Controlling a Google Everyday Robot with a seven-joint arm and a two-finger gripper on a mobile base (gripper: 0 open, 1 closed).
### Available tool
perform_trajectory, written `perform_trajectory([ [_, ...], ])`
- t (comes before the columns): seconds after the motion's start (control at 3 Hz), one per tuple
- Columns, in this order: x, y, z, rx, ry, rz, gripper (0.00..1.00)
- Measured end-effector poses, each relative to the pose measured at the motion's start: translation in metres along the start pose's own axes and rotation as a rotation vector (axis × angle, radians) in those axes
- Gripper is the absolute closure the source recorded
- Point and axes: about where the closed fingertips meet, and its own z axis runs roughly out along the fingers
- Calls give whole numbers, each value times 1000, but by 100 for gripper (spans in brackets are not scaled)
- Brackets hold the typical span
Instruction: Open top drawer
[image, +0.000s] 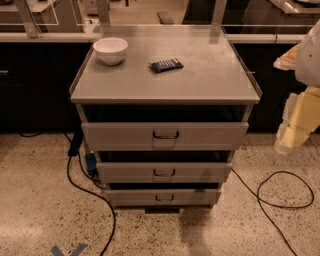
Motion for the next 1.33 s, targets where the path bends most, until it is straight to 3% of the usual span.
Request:
perform_trajectory([
  [0.33,0,0,0,0,0,0,0],
  [0.67,-5,9,16,-19,-16,-37,0],
  [1.0,2,20,71,-80,-42,-57,0],
  [1.33,11,27,124,-108,-87,-61,0],
])
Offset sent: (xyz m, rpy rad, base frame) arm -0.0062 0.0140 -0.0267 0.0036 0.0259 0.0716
